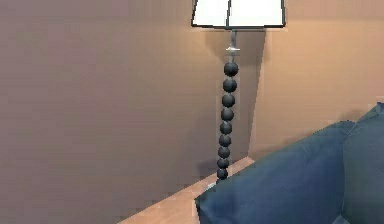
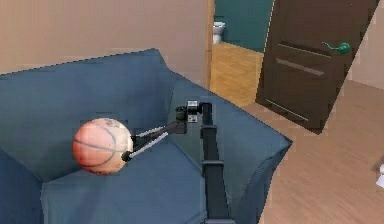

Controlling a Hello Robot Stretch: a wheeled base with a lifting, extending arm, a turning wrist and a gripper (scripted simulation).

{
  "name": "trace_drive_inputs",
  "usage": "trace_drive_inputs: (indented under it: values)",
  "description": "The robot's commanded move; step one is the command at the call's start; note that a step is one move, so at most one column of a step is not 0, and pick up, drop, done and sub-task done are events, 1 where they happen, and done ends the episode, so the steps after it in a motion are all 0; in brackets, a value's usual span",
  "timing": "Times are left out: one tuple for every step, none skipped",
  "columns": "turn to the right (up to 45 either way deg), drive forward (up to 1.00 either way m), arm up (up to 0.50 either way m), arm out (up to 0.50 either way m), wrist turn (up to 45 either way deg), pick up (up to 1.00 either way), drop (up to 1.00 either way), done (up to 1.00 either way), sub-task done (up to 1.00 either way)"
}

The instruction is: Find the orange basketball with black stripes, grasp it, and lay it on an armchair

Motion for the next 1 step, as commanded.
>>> trace_drive_inputs:
  values:
    - [0.0, 0.0, -0.32, 0.0, 0.0, 0.0, 0.0, 0.0, 0.0]
